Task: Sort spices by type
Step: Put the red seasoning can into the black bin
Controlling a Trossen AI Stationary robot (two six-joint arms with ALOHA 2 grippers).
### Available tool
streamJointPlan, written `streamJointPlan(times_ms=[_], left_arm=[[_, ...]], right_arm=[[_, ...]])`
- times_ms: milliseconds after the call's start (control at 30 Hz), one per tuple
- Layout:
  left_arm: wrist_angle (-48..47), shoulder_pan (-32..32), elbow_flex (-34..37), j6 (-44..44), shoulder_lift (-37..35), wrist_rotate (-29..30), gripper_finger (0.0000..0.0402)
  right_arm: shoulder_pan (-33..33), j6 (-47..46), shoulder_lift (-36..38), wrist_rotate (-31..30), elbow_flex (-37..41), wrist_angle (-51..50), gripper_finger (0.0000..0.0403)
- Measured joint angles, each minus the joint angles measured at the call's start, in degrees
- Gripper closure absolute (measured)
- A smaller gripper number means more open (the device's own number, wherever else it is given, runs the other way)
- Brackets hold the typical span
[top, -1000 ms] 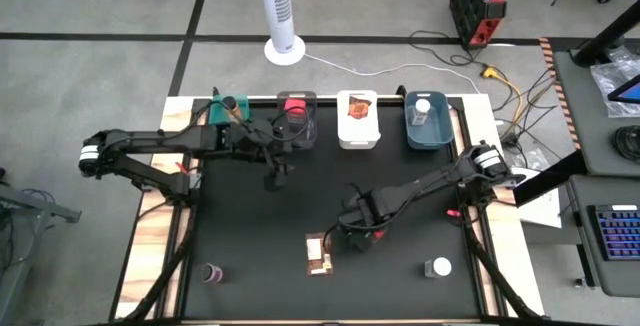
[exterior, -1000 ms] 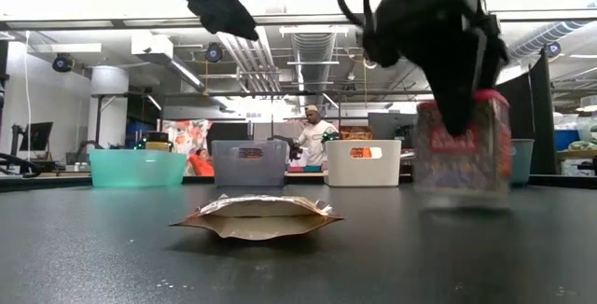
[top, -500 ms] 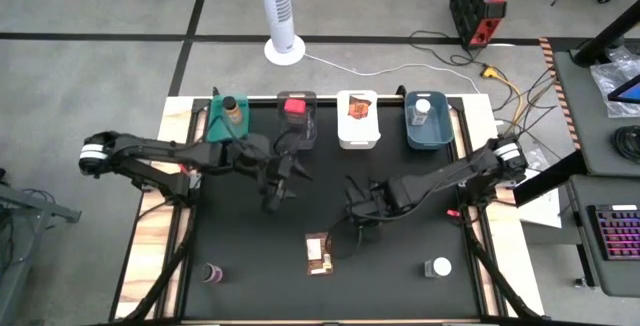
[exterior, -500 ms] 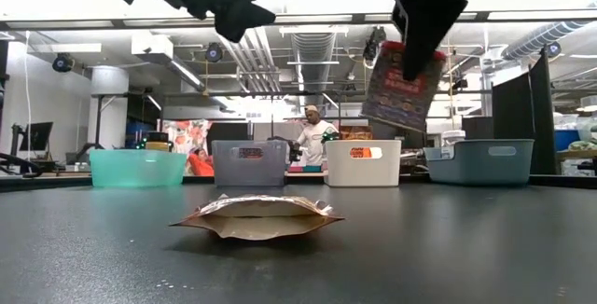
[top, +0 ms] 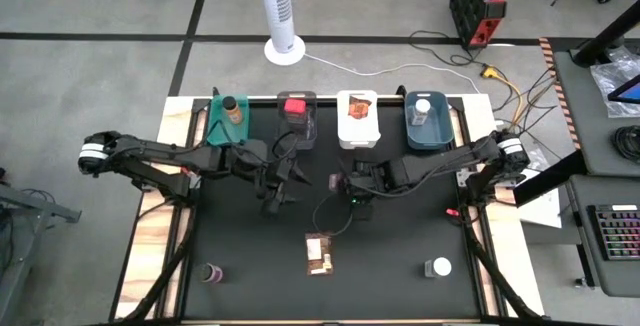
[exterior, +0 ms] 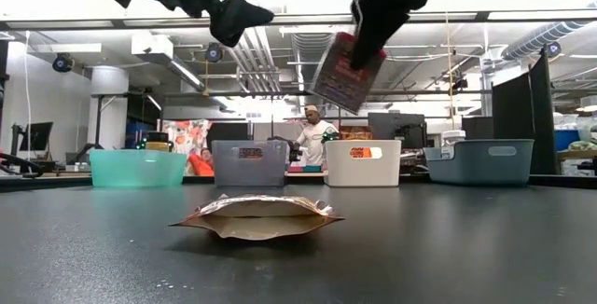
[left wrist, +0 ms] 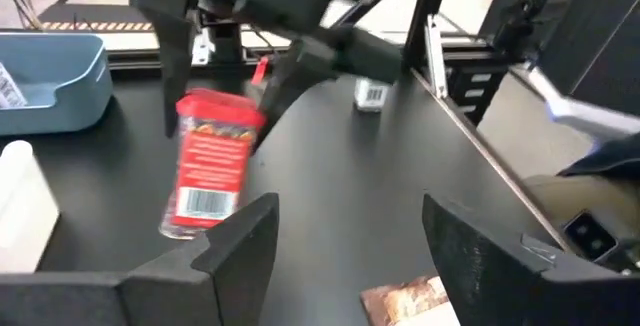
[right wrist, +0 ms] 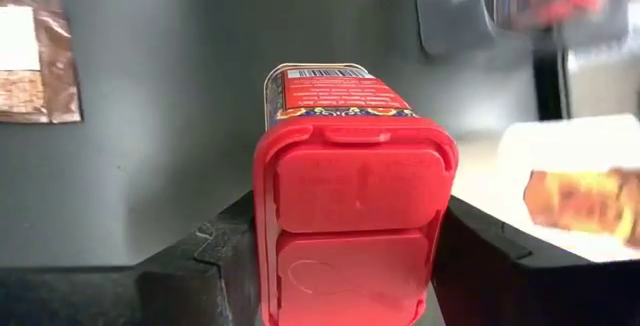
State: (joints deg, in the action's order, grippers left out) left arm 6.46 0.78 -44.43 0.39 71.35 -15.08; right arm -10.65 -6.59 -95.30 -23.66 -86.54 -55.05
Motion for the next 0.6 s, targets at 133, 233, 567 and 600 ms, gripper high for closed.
streamJointPlan(times_ms=[133,233,567,600], left_arm=[[1.52,-0.06,1.61,2.48,1.00,1.21,0.0169],[7.47,-0.16,2.73,2.86,3.57,1.23,0.0169],[11.36,-0.39,1.08,6.53,12.58,11.72,0.0169],[11.31,-0.42,0.58,6.61,13.29,12.49,0.0169]], right_arm=[[0.16,7.85,-0.06,0.10,-0.02,4.35,0.0189],[0.17,10.59,-0.28,0.06,-0.07,6.58,0.0191],[0.21,11.10,-0.29,-0.37,-0.05,6.60,0.0191],[0.21,11.05,-0.30,-0.44,-0.04,6.51,0.0191]])
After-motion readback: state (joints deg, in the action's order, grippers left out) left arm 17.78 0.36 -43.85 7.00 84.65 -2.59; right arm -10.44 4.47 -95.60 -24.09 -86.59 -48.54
